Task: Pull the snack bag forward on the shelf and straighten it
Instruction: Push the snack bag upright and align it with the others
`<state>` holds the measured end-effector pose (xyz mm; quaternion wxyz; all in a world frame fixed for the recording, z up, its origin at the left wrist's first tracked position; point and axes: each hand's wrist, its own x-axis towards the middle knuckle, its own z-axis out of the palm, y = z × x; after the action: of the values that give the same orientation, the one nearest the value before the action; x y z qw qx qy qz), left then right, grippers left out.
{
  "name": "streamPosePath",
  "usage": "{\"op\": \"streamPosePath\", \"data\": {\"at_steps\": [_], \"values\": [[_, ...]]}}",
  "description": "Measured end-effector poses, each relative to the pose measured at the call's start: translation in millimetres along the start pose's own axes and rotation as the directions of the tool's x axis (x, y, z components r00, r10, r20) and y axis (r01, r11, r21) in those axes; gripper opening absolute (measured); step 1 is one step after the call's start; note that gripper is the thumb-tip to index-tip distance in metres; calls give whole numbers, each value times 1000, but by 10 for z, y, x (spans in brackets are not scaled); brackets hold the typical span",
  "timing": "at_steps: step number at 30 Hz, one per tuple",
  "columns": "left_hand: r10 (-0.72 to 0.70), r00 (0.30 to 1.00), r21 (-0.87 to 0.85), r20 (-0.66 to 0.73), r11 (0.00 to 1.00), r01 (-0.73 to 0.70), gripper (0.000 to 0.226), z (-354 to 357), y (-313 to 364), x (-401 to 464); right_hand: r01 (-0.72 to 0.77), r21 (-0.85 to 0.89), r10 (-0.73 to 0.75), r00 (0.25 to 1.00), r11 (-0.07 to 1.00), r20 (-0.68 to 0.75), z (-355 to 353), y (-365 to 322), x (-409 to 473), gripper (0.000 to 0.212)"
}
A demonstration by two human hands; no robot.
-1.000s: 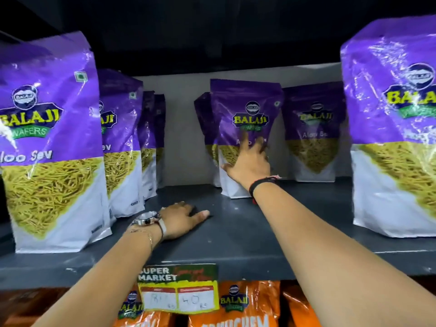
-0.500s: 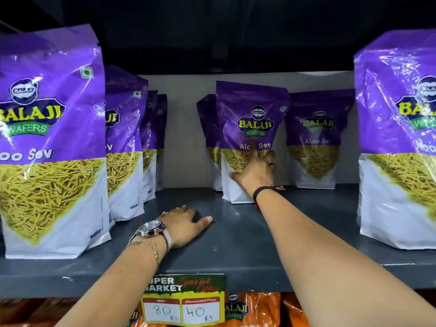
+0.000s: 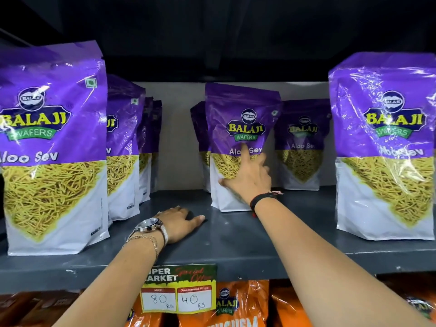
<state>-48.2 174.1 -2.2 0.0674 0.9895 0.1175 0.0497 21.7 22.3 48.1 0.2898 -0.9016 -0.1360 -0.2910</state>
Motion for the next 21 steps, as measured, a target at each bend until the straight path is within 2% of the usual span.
{"op": "streamPosePath", "data": {"at_steps": [9,21], "values": [[10,1000,13,-2,1000,-10,63,-6,5,3,42,-89,-46,998,995,-49,-156,-22,-293,102],[9,1000,21,-3,1000,-9,62,23,-25,63,31,-145,-45,995,989,-93,-363,-52,-658,104]]}}
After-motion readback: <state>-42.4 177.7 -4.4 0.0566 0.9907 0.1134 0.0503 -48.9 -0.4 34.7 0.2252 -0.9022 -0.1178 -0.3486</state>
